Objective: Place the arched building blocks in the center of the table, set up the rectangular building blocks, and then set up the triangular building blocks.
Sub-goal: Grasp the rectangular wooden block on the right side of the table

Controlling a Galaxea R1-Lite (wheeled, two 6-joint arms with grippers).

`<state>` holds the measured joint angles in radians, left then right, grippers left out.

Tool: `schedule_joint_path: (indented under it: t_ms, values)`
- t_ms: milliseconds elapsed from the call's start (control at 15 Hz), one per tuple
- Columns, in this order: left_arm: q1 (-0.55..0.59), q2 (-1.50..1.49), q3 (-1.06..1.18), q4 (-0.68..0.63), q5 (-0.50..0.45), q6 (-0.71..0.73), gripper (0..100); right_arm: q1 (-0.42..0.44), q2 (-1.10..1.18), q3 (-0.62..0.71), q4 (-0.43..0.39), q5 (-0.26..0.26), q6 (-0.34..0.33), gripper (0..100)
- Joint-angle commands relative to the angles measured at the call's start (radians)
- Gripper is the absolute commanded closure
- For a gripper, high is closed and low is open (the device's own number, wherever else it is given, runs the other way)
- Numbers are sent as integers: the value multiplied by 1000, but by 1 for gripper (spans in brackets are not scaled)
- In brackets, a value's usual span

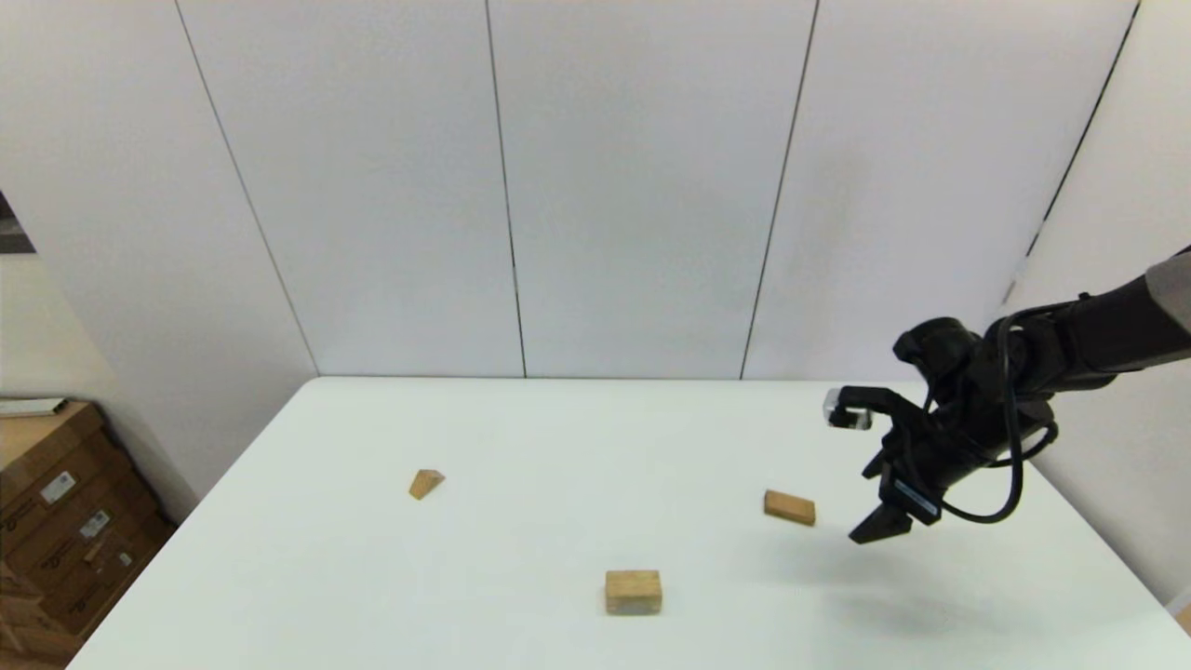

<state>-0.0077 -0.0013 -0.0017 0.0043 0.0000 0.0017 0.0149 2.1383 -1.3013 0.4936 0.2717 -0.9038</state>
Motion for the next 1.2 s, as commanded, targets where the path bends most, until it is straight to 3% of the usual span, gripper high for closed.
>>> schedule_joint_path:
  t_ms: [67,333,1200]
  values:
    - [0,1,0,0,0,0,0,59,103,-90,6,-8,-12,0]
    - [0,1,0,0,0,0,0,111,170,-185,91,-31,-32,0]
    - [0,1,0,0,0,0,0,122,325,-366,98,-88,-78,0]
